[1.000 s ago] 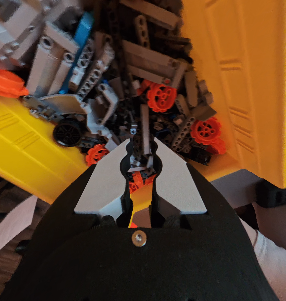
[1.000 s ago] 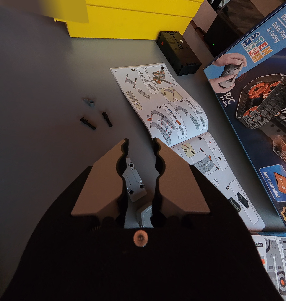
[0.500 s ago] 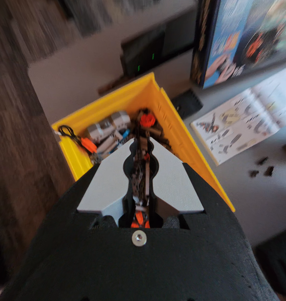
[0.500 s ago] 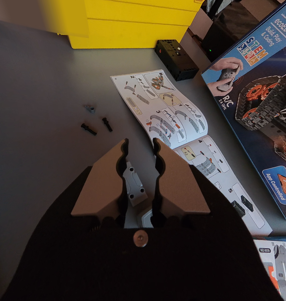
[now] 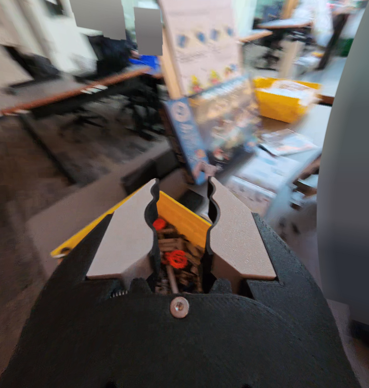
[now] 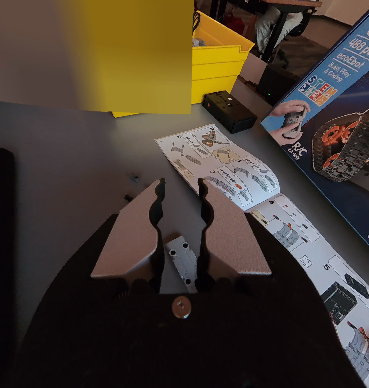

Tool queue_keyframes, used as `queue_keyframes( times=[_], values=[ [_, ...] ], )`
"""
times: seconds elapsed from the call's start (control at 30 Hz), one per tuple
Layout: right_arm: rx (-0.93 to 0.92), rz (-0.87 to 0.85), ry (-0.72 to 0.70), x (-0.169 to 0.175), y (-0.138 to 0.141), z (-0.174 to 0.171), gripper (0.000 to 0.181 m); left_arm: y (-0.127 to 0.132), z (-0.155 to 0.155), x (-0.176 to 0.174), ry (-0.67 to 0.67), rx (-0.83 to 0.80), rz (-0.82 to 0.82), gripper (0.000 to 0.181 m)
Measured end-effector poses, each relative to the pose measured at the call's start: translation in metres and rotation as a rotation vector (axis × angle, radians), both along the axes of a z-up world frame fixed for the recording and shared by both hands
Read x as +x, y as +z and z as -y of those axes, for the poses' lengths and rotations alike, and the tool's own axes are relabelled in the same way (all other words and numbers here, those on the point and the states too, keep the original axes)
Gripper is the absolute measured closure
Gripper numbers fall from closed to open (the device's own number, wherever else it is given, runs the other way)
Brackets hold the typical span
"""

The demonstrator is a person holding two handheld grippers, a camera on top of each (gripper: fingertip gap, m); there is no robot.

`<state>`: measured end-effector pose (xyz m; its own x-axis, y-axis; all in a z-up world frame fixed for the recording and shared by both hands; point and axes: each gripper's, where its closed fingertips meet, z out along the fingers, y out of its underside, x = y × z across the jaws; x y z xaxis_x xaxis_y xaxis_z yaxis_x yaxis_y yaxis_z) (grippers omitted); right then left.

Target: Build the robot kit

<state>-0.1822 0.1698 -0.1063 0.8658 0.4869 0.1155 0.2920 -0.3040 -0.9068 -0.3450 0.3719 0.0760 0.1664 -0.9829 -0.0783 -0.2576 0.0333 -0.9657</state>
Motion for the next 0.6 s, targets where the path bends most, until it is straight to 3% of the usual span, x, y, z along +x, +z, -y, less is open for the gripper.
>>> queue_keyframes(
  times=[0.07,0.2,0.33,0.5,0.6],
  values=[
    [-0.002,0.014,-0.008,0.002,-0.002,0.0,0.15,-0.023,0.018,0.009,-0.112,-0.019,-0.089,0.139],
    [-0.02,0.016,-0.014,0.006,-0.008,-0.001,0.15,-0.077,0.009,0.01,-0.089,0.163,-0.363,0.151],
    [-0.026,0.017,-0.014,0.009,-0.01,0.0,0.15,-0.122,0.01,-0.008,-0.104,0.145,-0.621,0.149],
    [-0.04,0.004,-0.007,0.01,-0.013,0.001,0.15,-0.17,0.027,-0.023,-0.252,0.166,-0.85,0.135],
    [-0.032,0.024,-0.005,0.01,-0.012,0.002,0.151,-0.188,0.045,-0.033,-0.336,0.075,-0.953,0.137]
  ],
)
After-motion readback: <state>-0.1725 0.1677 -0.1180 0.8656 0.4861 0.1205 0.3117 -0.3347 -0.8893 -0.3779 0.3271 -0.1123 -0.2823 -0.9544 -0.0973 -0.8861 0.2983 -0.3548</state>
